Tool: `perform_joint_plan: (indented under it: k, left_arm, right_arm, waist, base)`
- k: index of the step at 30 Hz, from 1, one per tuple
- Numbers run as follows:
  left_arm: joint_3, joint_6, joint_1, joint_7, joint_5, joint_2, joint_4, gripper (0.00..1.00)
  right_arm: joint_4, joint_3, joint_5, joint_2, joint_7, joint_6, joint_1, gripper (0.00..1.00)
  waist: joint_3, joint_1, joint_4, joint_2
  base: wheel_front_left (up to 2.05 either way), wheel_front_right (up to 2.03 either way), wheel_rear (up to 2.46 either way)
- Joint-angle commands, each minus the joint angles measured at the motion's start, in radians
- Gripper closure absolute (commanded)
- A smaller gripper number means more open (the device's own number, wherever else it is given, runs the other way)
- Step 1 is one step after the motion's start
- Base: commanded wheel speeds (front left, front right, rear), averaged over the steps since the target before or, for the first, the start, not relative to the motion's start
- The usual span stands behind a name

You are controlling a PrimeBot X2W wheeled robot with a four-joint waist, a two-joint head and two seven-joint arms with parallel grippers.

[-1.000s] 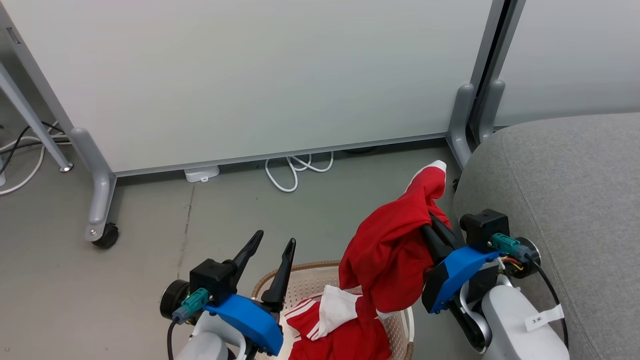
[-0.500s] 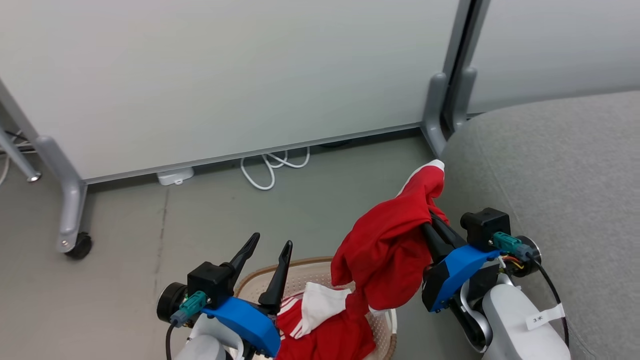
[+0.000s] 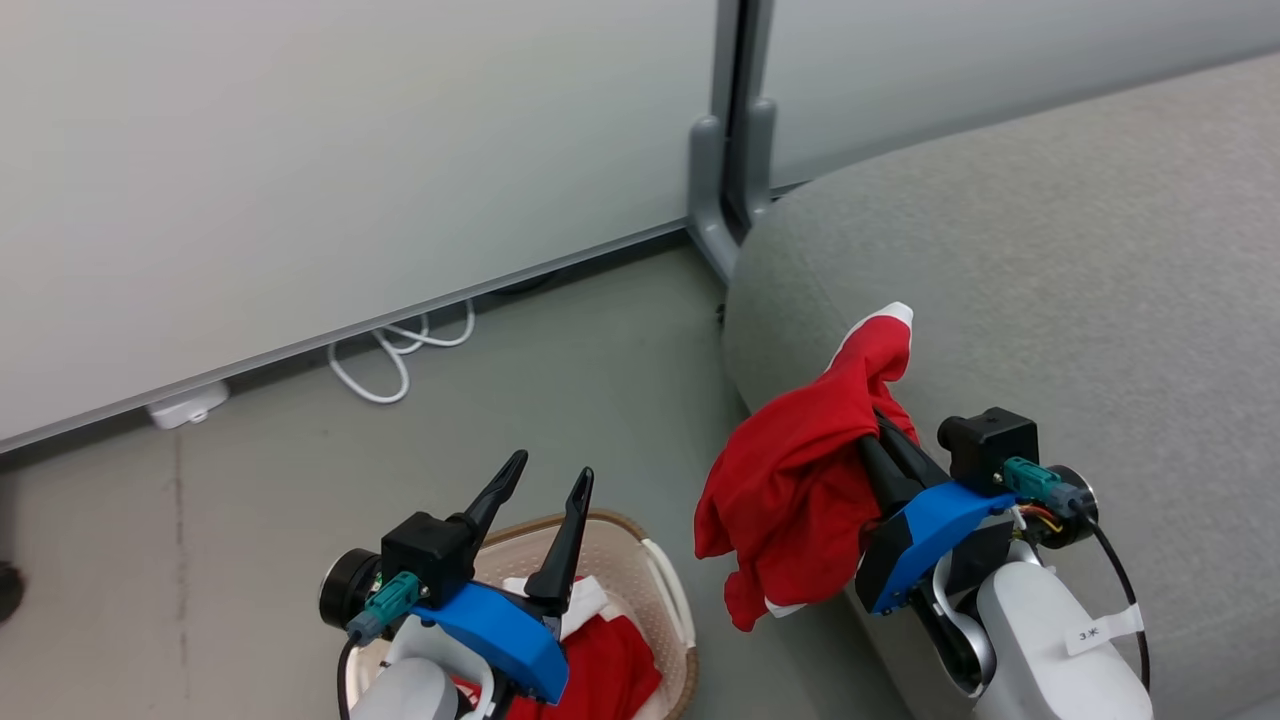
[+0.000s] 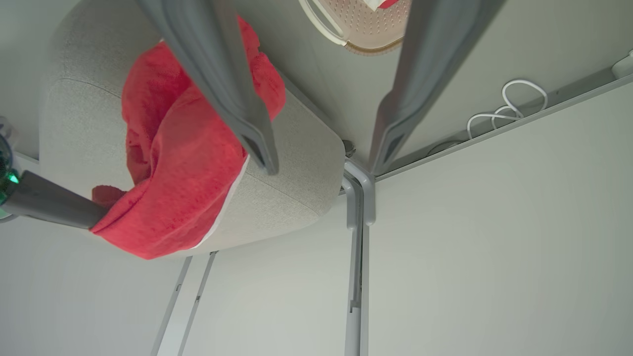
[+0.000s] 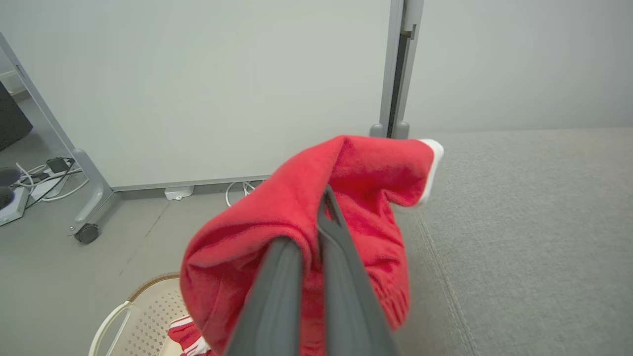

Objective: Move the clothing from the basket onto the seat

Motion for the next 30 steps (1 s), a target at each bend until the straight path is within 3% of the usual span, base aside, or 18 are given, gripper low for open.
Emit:
perform_joint_plan:
  k: [1, 17, 30]
  left_arm:
    - [0.001, -0.001, -0.020, -0.003, 0.006, -0.001, -0.006, 0.00]
    - [-0.010, -0.001, -0.031, -0.003, 0.009, 0.011, -0.008, 0.00]
    - [-0.022, -0.001, -0.036, -0.003, 0.008, 0.015, -0.006, 0.00]
  right_arm:
    - [-0.007, -0.006, -0.007, -0.003, -0.001, 0.000, 0.001, 1.00]
    - [-0.022, -0.023, 0.008, -0.003, -0.004, 0.000, 0.017, 1.00]
    - [-0.030, -0.032, 0.012, -0.003, -0.007, 0.000, 0.030, 1.00]
  waist:
    - [0.010, 0.0000, -0.043, 0.0000]
    - [0.035, 0.0000, -0.225, 0.0000]
    - [0.045, 0.0000, -0.255, 0.0000]
  base:
    - [0.00, 0.00, 0.00]
    - [0.00, 0.00, 0.00]
    - [0.00, 0.00, 0.00]
